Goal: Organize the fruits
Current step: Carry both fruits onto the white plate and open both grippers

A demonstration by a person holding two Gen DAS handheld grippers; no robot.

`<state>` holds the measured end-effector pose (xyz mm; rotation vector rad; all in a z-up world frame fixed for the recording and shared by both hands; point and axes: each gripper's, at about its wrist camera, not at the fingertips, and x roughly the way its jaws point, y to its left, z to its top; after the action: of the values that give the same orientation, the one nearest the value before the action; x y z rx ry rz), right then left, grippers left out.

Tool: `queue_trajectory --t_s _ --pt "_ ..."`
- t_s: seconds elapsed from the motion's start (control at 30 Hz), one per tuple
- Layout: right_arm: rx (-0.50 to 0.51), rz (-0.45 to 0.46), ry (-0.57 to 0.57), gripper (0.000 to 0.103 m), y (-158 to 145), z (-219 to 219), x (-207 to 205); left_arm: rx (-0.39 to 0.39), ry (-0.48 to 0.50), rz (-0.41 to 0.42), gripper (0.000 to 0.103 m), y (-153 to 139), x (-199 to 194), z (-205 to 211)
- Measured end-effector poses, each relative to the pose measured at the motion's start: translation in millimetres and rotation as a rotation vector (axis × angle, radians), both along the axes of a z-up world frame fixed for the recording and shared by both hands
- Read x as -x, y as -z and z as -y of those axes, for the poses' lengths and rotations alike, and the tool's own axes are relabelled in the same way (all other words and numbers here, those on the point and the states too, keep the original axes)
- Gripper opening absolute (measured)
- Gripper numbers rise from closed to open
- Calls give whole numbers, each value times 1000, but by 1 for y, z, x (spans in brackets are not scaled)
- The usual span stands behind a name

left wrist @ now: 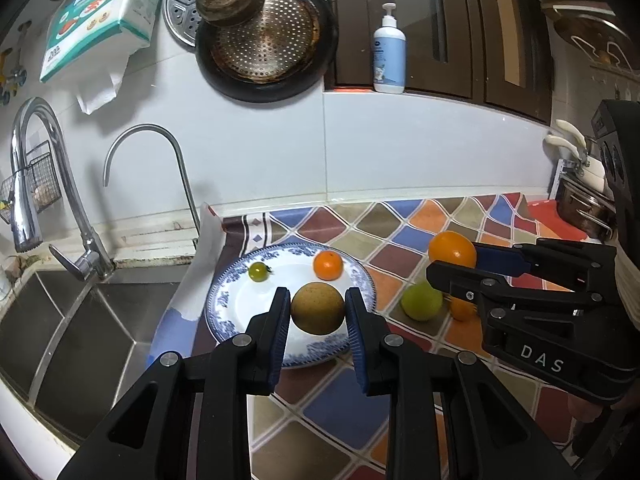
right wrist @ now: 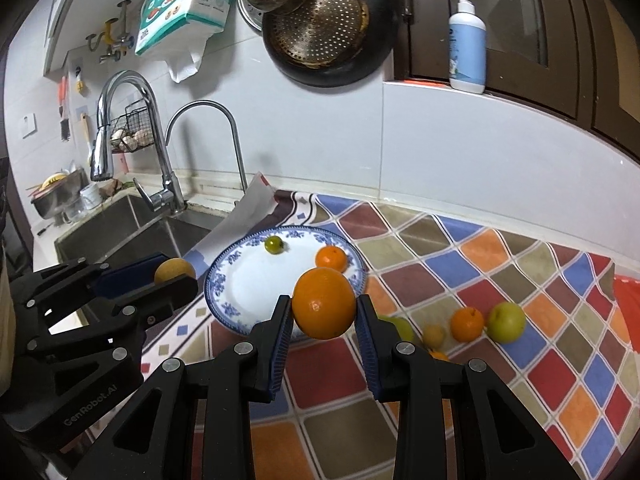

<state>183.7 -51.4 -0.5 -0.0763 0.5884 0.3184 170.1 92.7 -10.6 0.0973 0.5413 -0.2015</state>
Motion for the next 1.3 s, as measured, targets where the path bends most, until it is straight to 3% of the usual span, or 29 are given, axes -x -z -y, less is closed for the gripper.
queue_trajectory --t_s 0.47,0.87,1.3 --pt "-16 -44 -22 33 16 -39 -52 -38 -24 -30 28 15 -56 -28" --pt "-11 -150 -9 33 55 -66 -115 -54 -25 -114 28 49 -117 -48" --pt "0 -230 4 33 85 -70 -149 -48 5 -214 28 88 -159 -46"
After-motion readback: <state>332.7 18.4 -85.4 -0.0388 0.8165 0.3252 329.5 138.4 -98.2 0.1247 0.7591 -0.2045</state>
